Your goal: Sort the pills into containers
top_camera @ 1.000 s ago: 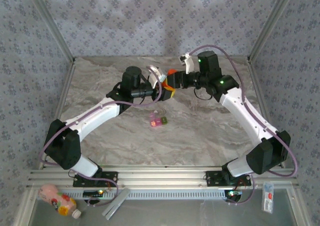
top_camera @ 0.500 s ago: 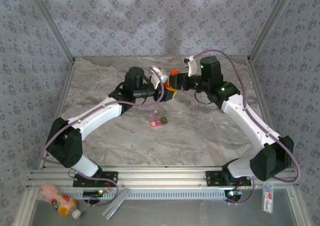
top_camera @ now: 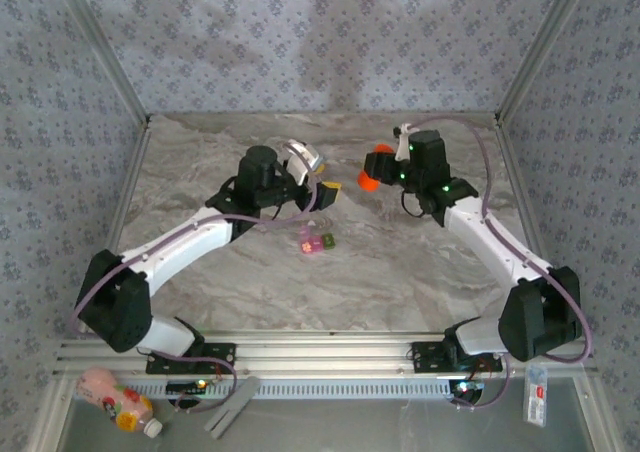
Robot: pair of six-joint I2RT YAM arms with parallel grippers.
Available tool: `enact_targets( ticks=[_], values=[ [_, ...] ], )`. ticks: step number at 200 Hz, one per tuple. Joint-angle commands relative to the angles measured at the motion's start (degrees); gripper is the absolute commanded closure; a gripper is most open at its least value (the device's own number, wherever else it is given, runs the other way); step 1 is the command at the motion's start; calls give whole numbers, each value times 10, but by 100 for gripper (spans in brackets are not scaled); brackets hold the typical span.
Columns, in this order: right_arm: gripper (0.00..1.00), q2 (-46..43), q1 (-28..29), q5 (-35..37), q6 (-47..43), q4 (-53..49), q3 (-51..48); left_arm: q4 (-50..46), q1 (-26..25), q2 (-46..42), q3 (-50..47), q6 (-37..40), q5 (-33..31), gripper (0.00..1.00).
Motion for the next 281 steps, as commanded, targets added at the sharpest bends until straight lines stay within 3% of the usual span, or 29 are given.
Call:
enact_targets(
  ticks=[1,38,42,47,125,175,239,281],
  values=[
    [65,-9,2,89,-45,82,-45,0,2,-42,-16,5,-64,26],
    [66,8,13,179,-80,173,-115,-32,6,-76,-26,2,-120,18],
    [66,12,14,188,-80,182,-121,-35,6,-78,-26,2,-127,4],
    [66,16,15,201,-80,188,-126,-40,6,-81,-26,0,-135,0],
    [67,95,35,313,-55,258,-172,-107,28,-98,-19,-62,-259,0],
    [65,128,58,343,-50,277,-192,-147,42,-108,-16,-101,-290,0],
    [52,137,75,349,-43,272,-202,-161,46,-127,-26,-111,-308,0],
    [38,139,85,358,-38,266,-211,-157,48,-141,-39,-112,-316,0]
  ],
)
